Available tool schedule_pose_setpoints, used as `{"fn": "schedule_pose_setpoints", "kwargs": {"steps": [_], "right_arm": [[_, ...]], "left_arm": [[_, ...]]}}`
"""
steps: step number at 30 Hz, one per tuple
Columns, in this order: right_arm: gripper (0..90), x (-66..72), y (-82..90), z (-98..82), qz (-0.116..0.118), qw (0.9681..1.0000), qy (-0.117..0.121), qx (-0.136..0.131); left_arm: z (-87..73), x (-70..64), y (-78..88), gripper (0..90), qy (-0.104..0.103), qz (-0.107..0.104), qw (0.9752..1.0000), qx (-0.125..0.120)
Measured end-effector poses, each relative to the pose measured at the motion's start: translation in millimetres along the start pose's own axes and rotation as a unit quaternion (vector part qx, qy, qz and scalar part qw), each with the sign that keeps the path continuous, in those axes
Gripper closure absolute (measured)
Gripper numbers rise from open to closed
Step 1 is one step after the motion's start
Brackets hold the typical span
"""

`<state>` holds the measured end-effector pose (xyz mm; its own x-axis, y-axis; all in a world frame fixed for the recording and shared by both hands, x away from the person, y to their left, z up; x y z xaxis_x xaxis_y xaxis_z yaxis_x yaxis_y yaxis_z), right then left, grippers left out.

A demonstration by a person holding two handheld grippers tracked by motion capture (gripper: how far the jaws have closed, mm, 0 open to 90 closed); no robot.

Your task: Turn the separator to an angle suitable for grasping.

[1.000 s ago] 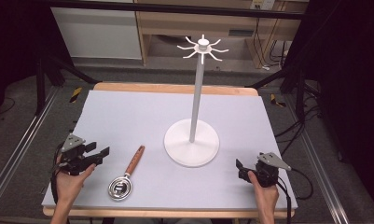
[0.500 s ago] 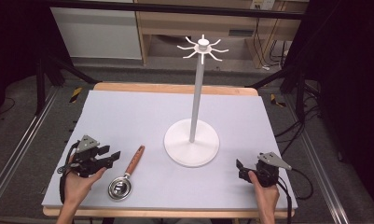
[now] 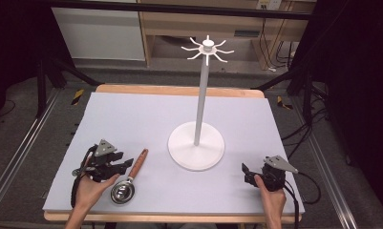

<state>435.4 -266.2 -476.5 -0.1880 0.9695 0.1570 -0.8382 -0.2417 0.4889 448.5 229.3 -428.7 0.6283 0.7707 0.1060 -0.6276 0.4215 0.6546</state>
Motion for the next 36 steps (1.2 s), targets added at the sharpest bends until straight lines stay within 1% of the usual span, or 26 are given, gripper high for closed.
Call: {"fn": "schedule_pose_setpoints", "kwargs": {"steps": [4,8,11,13,16,17,20,21,23,26,28,30,31,34,35,36], "right_arm": [[5.6,0.2,-0.5,-0.2,0.000,1.0000,0.000,0.002],[5.7,0.5,-0.5,-0.3,0.001,1.0000,-0.001,0.004],[5.7,0.5,-0.4,-0.2,0.003,1.0000,-0.002,0.006],[5.7,0.3,-1.1,-0.2,0.003,1.0000,-0.001,0.007],[5.8,0.5,-1.5,-0.6,0.004,0.9999,0.000,0.010],[5.9,0.7,-1.6,-0.6,0.005,0.9999,0.000,0.009],[5.9,0.4,-1.9,-0.5,0.007,0.9999,-0.001,0.011],[5.9,0.2,-2.0,-0.5,0.007,0.9999,-0.001,0.011],[5.9,0.3,-2.0,-0.5,0.007,0.9999,-0.001,0.011],[5.9,0.3,-2.4,-0.7,0.007,0.9999,0.001,0.012],[5.9,1.3,-2.4,-1.0,0.010,0.9998,-0.002,0.016],[5.9,1.3,-2.4,-1.0,0.010,0.9998,-0.002,0.016],[5.9,0.8,-3.1,-1.2,0.008,0.9998,0.002,0.016],[6.0,0.9,-3.2,-1.3,0.009,0.9998,0.003,0.017],[6.0,1.0,-3.1,-1.3,0.009,0.9998,0.003,0.017],[6.1,1.0,-3.1,-1.3,0.009,0.9998,0.003,0.017]], "left_arm": [[2.9,-6.0,-6.5,51.8,-0.010,-0.002,0.9999,0.013],[4.7,-8.4,-10.5,51.8,-0.012,-0.004,0.9997,0.021],[6.7,-11.1,-15.6,51.8,-0.017,-0.010,0.9993,0.032],[7.4,-11.8,-17.3,51.8,-0.017,-0.010,0.9992,0.034],[10.3,-13.7,-23.8,51.8,-0.018,-0.014,0.9987,0.045],[11.0,-13.9,-25.3,51.8,-0.021,-0.016,0.9984,0.050],[12.2,-15.3,-29.4,51.8,-0.021,-0.015,0.9983,0.053],[13.0,-16.2,-32.0,52.1,-0.026,-0.014,0.9978,0.059],[13.1,-17.4,-35.4,52.6,-0.028,-0.013,0.9973,0.066],[11.6,-17.3,-39.2,53.5,-0.028,-0.009,0.9969,0.074],[8.7,-15.3,-43.4,53.9,-0.024,-0.008,0.9961,0.085],[7.4,-15.1,-45.3,54.1,-0.022,-0.009,0.9959,0.087],[5.7,-14.8,-47.9,54.2,-0.022,-0.008,0.9954,0.093],[4.5,-15.7,-50.6,54.5,-0.019,-0.007,0.9953,0.095],[3.6,-16.2,-52.4,54.8,-0.020,-0.010,0.9947,0.101],[2.6,-16.9,-54.3,55.3,-0.020,-0.007,0.9944,0.104]]}}
Point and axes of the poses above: each handheld gripper's, and its own axes: y roughly backward along the jaws, z roughly out of its top, x roughly to its left, the point moved 1 cm from there along -y, roughly forward along the jaws, and after that the axes turned 10 degrees about -y, right-handed, at the moved point
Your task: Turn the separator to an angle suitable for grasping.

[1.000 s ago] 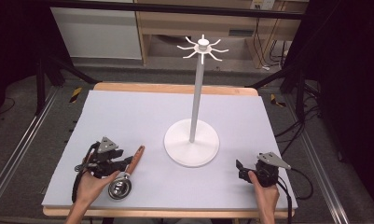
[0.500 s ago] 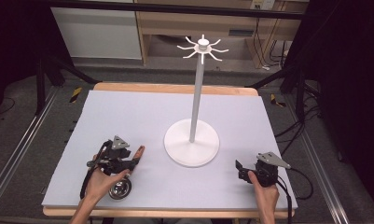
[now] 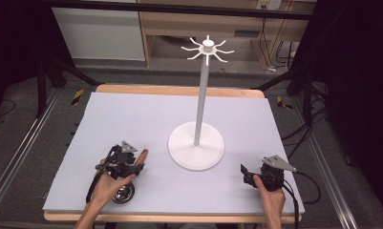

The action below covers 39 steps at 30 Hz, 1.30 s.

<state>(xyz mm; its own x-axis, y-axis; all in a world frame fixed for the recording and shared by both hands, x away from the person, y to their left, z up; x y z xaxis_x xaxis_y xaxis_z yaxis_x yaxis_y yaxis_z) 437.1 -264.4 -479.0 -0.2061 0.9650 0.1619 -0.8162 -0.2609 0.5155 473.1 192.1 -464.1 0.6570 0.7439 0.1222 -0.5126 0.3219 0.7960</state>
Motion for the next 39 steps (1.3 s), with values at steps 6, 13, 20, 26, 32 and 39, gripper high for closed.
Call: {"fn": "schedule_pose_setpoints", "kwargs": {"steps": [6,13,20,26,32,39], "right_arm": [[6.1,-0.2,0.2,0.1,0.001,1.0000,0.000,0.000],[6.2,0.2,-0.3,-0.2,0.000,1.0000,0.000,0.004],[6.2,0.0,-0.1,-0.1,0.001,1.0000,0.000,0.003],[6.2,0.2,-0.6,-0.1,0.003,1.0000,0.000,0.005],[6.2,-0.1,-1.0,0.2,0.006,1.0000,-0.003,0.006],[6.2,-0.8,-1.5,0.8,0.008,0.9999,-0.008,0.009]], "left_arm": [[-2.9,0.5,-3.9,59.9,0.003,0.005,0.9999,0.008],[-4.5,1.3,-4.3,62.3,0.022,0.001,0.9997,0.007],[-8.1,3.6,-1.3,65.0,0.044,0.007,0.9990,0.002],[-7.3,3.0,-3.8,62.9,0.032,0.000,0.9994,0.008],[0.8,3.9,-1.3,51.1,0.004,-0.009,0.9999,0.011],[13.9,10.0,11.3,48.0,-0.004,-0.011,0.9999,-0.009]]}}
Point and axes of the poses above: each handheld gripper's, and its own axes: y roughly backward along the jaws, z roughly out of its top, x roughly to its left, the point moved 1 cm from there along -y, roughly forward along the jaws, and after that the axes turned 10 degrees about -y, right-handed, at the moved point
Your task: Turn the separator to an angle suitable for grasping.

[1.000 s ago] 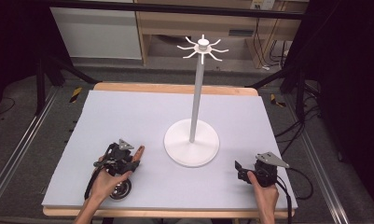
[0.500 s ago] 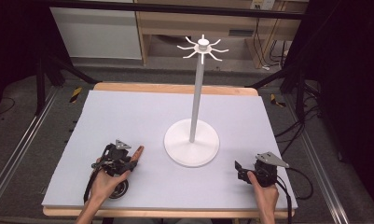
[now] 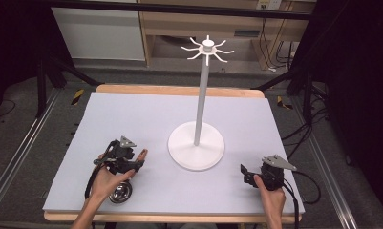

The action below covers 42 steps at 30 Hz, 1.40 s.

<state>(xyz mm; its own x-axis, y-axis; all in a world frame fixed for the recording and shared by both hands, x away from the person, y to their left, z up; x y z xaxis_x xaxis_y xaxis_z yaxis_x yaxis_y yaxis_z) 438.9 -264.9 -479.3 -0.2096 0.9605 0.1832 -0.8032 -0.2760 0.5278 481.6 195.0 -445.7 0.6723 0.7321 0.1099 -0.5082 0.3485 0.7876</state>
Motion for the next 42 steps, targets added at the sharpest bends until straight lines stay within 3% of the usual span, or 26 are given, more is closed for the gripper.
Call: {"fn": "schedule_pose_setpoints", "kwargs": {"steps": [4,16,26,42], "right_arm": [[6.2,-0.8,-0.9,0.3,0.000,1.0000,0.001,0.001],[6.2,-0.8,-1.4,0.4,0.005,1.0000,-0.001,0.004],[6.3,-0.3,-0.9,0.5,0.008,0.9999,-0.006,0.007],[6.3,-0.7,-0.5,0.6,0.010,0.9999,-0.006,0.007]], "left_arm": [[3.4,2.0,-5.1,48.0,-0.003,-0.009,0.9999,0.006],[12.8,2.6,-22.5,52.6,-0.009,-0.008,0.9989,0.045],[8.0,5.4,-30.9,57.5,-0.008,-0.012,0.9968,0.079],[7.7,6.8,-29.6,61.6,0.015,-0.009,0.9956,0.092]]}}
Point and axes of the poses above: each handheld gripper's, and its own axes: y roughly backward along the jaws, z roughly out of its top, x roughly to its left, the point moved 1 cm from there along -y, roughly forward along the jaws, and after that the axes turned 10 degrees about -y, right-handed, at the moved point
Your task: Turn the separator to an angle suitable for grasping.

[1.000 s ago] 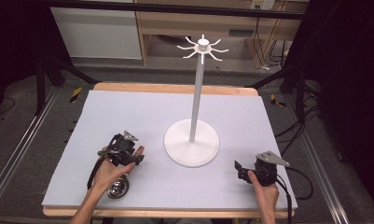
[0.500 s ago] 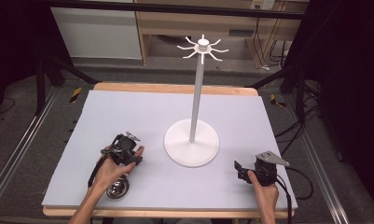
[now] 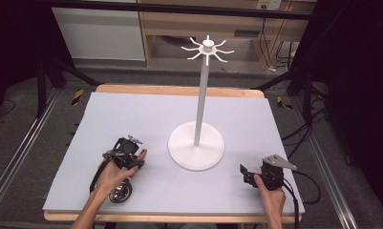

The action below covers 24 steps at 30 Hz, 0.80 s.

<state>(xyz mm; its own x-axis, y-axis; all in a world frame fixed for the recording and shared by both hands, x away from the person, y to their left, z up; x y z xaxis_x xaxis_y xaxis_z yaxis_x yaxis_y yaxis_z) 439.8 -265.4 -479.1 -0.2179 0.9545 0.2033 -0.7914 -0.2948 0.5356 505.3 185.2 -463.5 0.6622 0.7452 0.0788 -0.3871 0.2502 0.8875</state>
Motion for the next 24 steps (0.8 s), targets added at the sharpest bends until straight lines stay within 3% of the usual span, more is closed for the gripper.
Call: {"fn": "schedule_pose_setpoints", "kwargs": {"steps": [10,17,24], "right_arm": [[6.3,-0.1,-0.2,0.0,-0.002,1.0000,-0.001,0.000],[6.3,-0.3,-0.1,0.2,-0.001,1.0000,-0.003,-0.002],[6.3,-0.5,-0.3,0.1,0.000,1.0000,-0.002,0.000]], "left_arm": [[0.6,3.4,0.2,67.5,0.027,0.000,0.9996,0.001],[-0.6,5.1,0.6,67.6,0.023,-0.007,0.9997,-0.004],[-2.2,4.0,8.9,67.6,0.006,-0.010,0.9998,-0.019]]}}
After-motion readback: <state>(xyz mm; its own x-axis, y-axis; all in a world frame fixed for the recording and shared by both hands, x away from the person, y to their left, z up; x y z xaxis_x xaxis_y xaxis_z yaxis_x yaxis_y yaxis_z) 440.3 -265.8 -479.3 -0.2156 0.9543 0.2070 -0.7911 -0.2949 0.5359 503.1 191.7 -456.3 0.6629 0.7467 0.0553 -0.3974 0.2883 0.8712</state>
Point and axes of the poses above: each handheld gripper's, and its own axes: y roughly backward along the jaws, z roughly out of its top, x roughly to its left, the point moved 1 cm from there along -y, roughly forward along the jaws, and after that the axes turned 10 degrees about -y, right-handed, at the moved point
